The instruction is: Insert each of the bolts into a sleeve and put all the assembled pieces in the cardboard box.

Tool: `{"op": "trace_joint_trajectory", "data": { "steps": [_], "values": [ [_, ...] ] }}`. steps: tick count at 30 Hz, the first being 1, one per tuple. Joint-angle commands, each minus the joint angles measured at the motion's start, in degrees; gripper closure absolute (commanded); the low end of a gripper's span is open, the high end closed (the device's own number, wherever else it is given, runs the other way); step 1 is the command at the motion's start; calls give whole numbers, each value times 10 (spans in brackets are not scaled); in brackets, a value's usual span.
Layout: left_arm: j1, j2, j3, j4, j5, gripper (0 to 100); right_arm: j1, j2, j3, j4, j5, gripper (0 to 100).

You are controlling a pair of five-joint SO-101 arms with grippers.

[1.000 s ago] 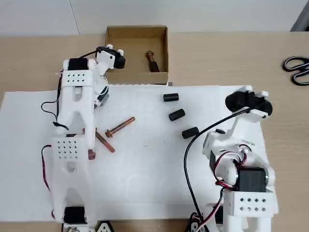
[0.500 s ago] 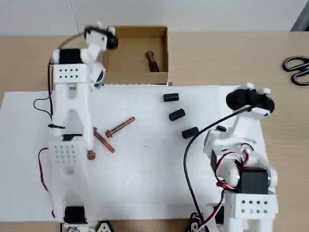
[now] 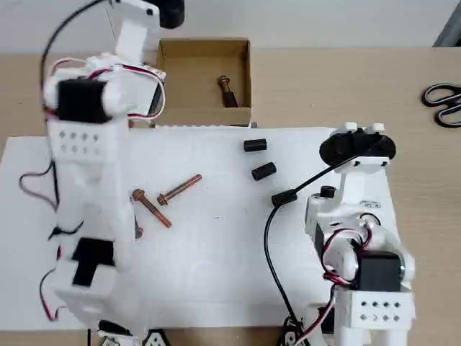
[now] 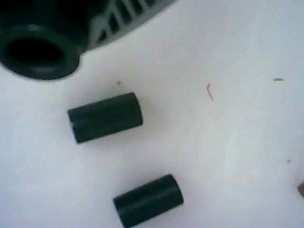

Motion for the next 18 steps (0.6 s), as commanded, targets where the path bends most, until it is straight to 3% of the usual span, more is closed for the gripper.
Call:
{"op": "trace_joint_trajectory", "data": {
  "steps": [1,10,14,18],
  "values": [
    [4,-83,1,9,47,994,0,-58,-29,1,8,995],
    [4,-194,49,10,193,994,-147,-301,83,0,11,995],
    [4,-263,124,10,230,994,-175,-394,149,0,11,995],
    [4,-346,223,10,262,994,-177,-380,156,0,8,995]
  ]
}}
